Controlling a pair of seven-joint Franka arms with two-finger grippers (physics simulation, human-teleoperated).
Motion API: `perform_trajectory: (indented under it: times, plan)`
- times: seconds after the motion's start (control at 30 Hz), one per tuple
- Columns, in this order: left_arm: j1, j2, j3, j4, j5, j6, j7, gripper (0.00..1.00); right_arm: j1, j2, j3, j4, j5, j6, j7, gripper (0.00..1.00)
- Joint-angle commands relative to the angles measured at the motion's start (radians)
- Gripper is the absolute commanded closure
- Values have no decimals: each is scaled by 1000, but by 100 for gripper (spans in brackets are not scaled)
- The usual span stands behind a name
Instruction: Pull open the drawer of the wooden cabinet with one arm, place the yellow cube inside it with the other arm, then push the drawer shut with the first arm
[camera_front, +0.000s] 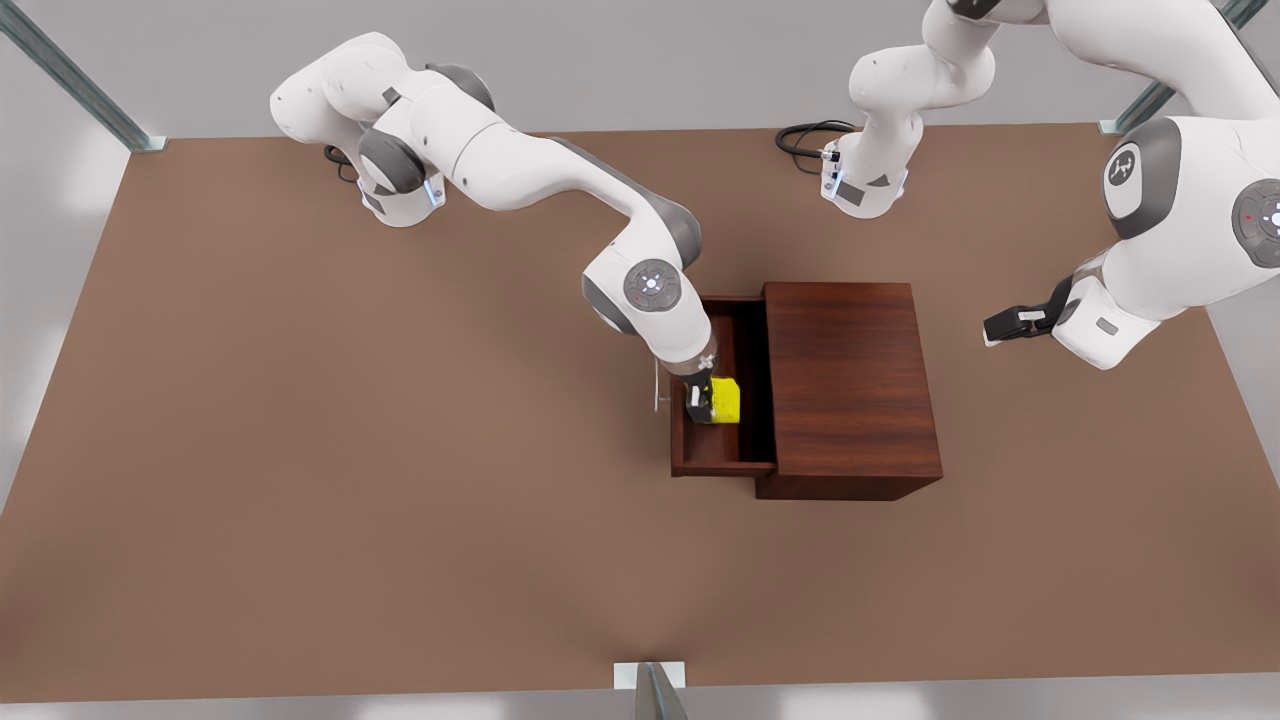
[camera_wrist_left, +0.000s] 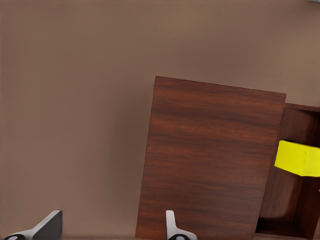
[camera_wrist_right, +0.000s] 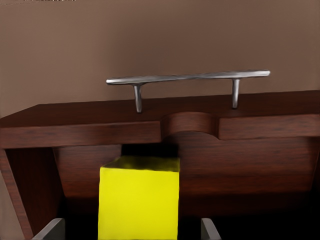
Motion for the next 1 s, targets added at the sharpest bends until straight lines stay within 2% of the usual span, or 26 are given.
perform_trajectory:
  times: [0.0, 0.1, 0.13, 0.17, 0.2, 0.27, 0.3, 0.33, 0.37, 0.63, 0.97]
  plan:
    - [-2, -1, -2, 0, 1, 0, -8, 0, -4, -16, -2, 1, -1, -7, 256, 0]
    - [-162, 17, -6, 16, 6, 0, -243, 0, -216, -174, 0, 1, -1, -254, 22, 0]
    - [-345, 66, -6, 54, 127, 1, -361, 0, -360, -219, 1, 1, 4, -376, -197, 0]
    - [-440, 152, -6, 157, 130, 37, -559, 0, -504, -241, 26, -2, 6, -491, -458, 0]
    - [-549, 243, -6, 252, 145, 54, -701, 0, -667, -310, 70, -16, -4, -591, -865, 0]
    - [-738, 393, 6, 393, 182, 124, -959, 0, -790, -482, 61, -308, -77, -532, -1597, 0]
    - [-791, 439, 6, 430, 187, 190, -1047, 0, -804, -539, 17, -436, -126, -489, -1987, 0]
    - [-822, 497, 8, 458, 194, 264, -1125, 0, -798, -568, -26, -517, -133, -479, -2262, 0]
    - [-838, 534, 8, 461, 228, 320, -1157, 0, -798, -608, -51, -597, -133, -427, -2362, 0]
    - [-899, 715, 14, 444, 283, 538, -1438, 0, -821, -539, -48, -581, -188, -486, -2416, 0]
    - [-893, 711, 14, 289, 374, 551, -1231, 0, -824, -528, -48, -579, -185, -486, -2411, 0]
